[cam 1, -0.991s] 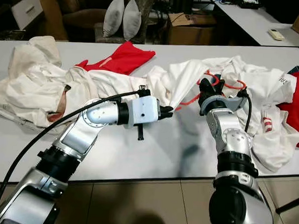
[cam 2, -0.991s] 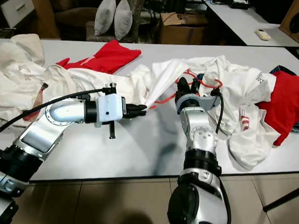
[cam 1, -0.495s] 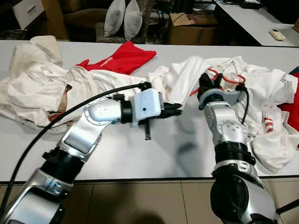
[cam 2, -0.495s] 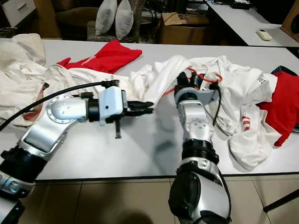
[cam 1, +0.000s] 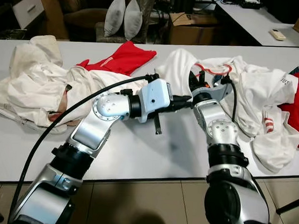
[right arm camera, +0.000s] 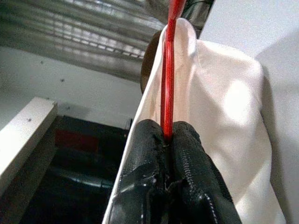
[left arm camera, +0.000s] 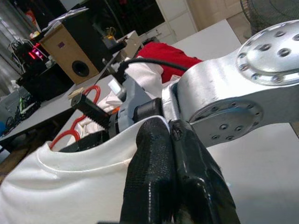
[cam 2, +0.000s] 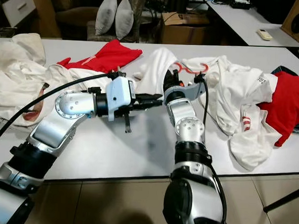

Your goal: Hang hanger

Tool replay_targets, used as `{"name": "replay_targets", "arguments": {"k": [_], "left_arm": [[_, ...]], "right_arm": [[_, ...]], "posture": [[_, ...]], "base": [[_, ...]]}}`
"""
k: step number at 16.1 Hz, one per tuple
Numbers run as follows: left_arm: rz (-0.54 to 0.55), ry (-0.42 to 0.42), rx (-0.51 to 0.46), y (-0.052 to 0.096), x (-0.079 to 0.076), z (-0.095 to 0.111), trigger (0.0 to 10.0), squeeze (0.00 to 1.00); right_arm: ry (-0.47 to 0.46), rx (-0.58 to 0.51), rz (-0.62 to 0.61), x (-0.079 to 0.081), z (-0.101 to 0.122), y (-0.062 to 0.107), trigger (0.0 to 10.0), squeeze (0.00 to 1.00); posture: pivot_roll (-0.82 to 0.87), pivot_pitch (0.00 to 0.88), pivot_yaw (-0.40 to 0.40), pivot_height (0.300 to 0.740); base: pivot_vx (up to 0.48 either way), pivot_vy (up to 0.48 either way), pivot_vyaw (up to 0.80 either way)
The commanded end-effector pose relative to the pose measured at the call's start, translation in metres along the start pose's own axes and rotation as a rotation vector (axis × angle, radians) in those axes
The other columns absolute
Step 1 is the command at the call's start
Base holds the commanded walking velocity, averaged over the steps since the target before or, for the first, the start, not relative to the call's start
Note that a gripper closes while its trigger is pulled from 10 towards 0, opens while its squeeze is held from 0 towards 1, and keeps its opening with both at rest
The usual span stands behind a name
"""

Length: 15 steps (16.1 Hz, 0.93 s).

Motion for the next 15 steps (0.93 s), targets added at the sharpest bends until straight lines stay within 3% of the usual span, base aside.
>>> {"name": "replay_targets", "arguments": {"k": [1, 2, 3, 4, 5, 6, 7, 15], "left_arm": [[0.000, -0.024, 0.011, -0.002, 0.002, 0.004, 0.0, 0.00], [-0.026, -0.045, 0.079, -0.002, -0.003, -0.008, 0.0, 0.00], [-0.034, -0.037, 0.109, -0.002, -0.006, -0.015, 1.7, 0.00], [-0.028, -0.036, 0.124, -0.002, -0.007, -0.019, 4.7, 0.00], [-0.021, -0.034, 0.118, -0.003, -0.006, -0.018, 10.0, 0.00], [-0.018, 0.019, 0.077, -0.005, -0.006, -0.013, 10.0, 0.00], [-0.007, 0.069, 0.018, -0.008, -0.004, -0.003, 10.0, 1.00], [-0.093, 0.180, -0.083, -0.005, -0.018, 0.013, 10.0, 1.00]], "right_arm": [[0.001, 0.012, 0.006, 0.003, -0.004, 0.003, 10.0, 0.00], [-0.018, -0.003, 0.031, 0.007, 0.003, 0.010, 10.0, 0.00], [-0.040, -0.017, 0.052, 0.010, 0.009, 0.014, 10.0, 0.00], [-0.070, -0.027, 0.072, 0.014, 0.014, 0.018, 10.0, 0.00], [-0.079, -0.027, 0.081, 0.015, 0.015, 0.020, 10.0, 0.00], [-0.093, -0.025, 0.100, 0.017, 0.016, 0.023, 10.0, 0.00], [-0.096, -0.012, 0.110, 0.016, 0.015, 0.026, 10.0, 0.00], [-0.106, 0.032, 0.086, 0.000, 0.009, 0.034, 10.0, 0.00]], "posture": [[-0.17, 0.000, -0.001, 0.740], [-0.17, 0.000, 0.002, 0.740], [-0.18, 0.000, 0.009, 0.740], [-0.18, 0.000, 0.009, 0.740], [-0.18, 0.000, 0.009, 0.740], [-0.18, 0.000, 0.012, 0.740], [-0.18, 0.000, 0.012, 0.740], [-0.18, 0.000, 0.007, 0.740]], "base": [[0.000, 0.000, 0.00], [0.000, 0.000, 0.00], [0.000, 0.000, 0.00], [0.000, 0.000, 0.00], [0.000, 0.000, 0.00], [0.000, 0.000, 0.00], [0.000, 0.000, 0.00], [0.000, 0.000, 0.00]]}}
Point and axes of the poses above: a point about 5 cm out from each wrist's last joint towards the gripper, its own y axis pointing back from the gripper into the wrist, its own z axis along the axis of the wrist's last joint, x = y × z, the point moved 4 cm from there along -y, pointing out of the wrist towards the gripper, and after that the axes turned 10 degrees about y, right-handed, at the moved point
